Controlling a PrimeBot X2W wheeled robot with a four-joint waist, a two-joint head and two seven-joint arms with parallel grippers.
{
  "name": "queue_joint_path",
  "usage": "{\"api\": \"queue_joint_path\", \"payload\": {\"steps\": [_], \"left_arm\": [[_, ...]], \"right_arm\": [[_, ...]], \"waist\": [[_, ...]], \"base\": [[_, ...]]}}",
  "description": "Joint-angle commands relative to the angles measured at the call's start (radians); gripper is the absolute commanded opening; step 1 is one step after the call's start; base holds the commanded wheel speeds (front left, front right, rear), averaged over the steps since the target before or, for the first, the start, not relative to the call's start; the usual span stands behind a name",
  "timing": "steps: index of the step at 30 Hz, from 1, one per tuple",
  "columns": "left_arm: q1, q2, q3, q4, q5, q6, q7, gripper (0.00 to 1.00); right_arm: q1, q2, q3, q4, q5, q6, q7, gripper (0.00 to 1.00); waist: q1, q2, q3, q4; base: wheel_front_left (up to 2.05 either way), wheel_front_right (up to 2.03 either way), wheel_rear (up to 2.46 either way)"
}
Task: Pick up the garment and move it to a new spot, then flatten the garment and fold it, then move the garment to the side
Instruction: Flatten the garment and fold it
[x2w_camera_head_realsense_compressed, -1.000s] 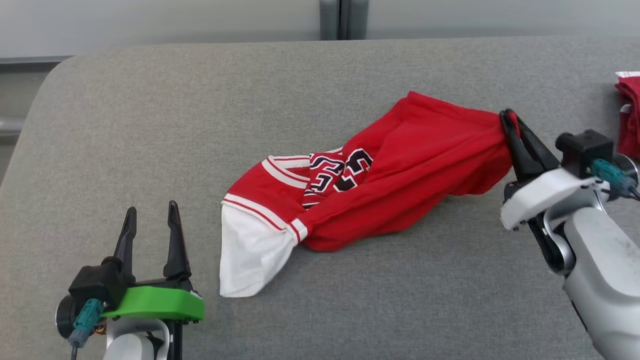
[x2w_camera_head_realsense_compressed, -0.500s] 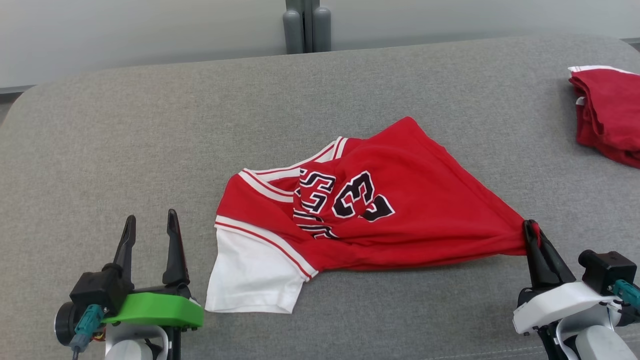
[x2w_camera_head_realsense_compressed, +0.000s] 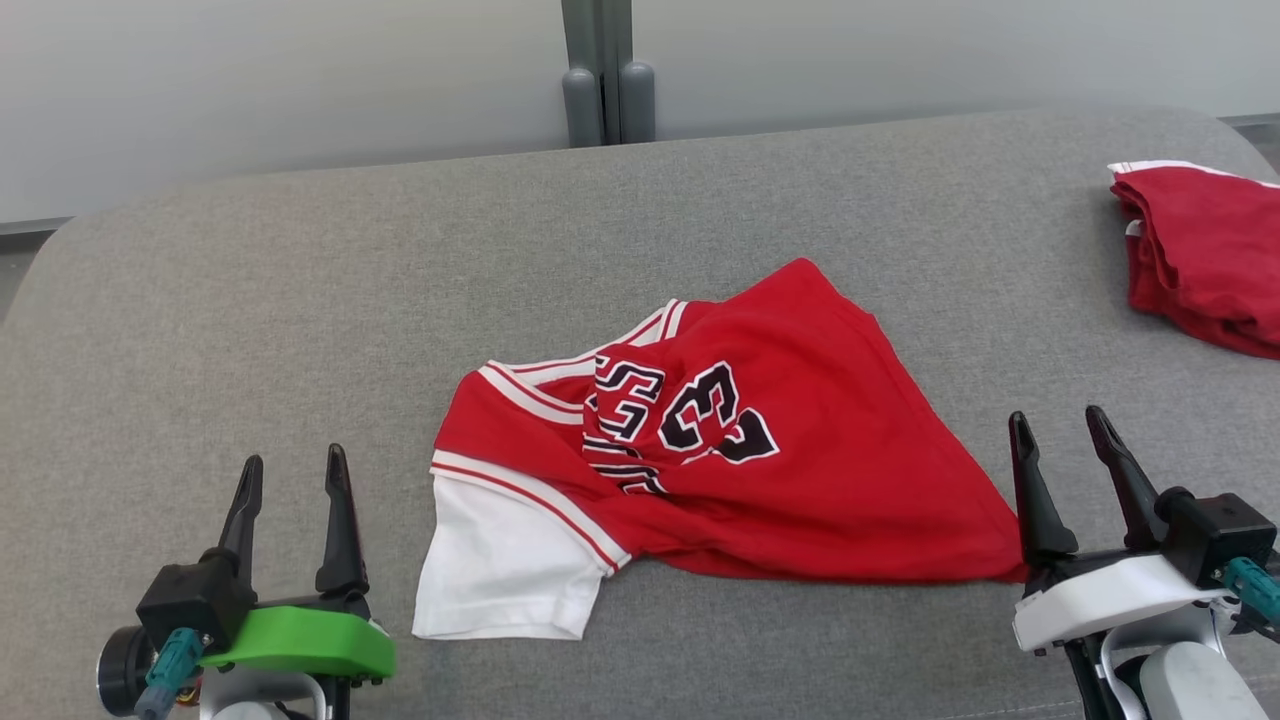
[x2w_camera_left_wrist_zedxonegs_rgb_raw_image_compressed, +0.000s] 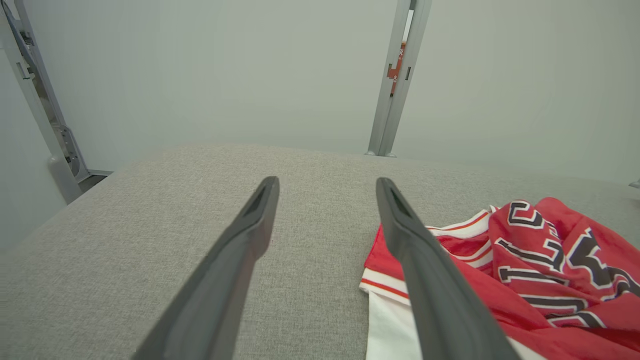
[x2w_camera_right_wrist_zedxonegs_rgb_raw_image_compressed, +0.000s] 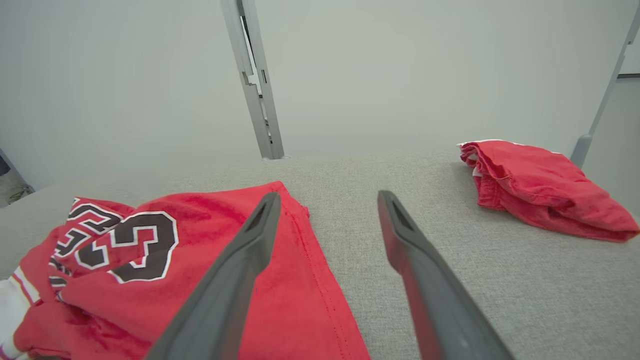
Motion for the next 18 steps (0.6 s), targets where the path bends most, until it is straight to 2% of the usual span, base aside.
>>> {"api": "queue_joint_path", "payload": {"steps": [1, 18], "left_arm": [[0.021, 0.002, 0.008, 0.000, 0.010, -0.007, 0.000, 1.00], [0.066, 0.011, 0.020, 0.013, 0.048, -0.028, 0.000, 1.00]], "right_arm": [[0.019, 0.005, -0.002, -0.009, -0.010, -0.001, -0.002, 1.00], [0.085, 0.063, 0.001, -0.067, -0.057, -0.001, -0.002, 1.00]], "waist": [[0.0000, -0.0001, -0.012, 0.003], [0.0000, -0.0001, -0.056, 0.018]], "base": [[0.00, 0.00, 0.00], [0.00, 0.00, 0.00]]}}
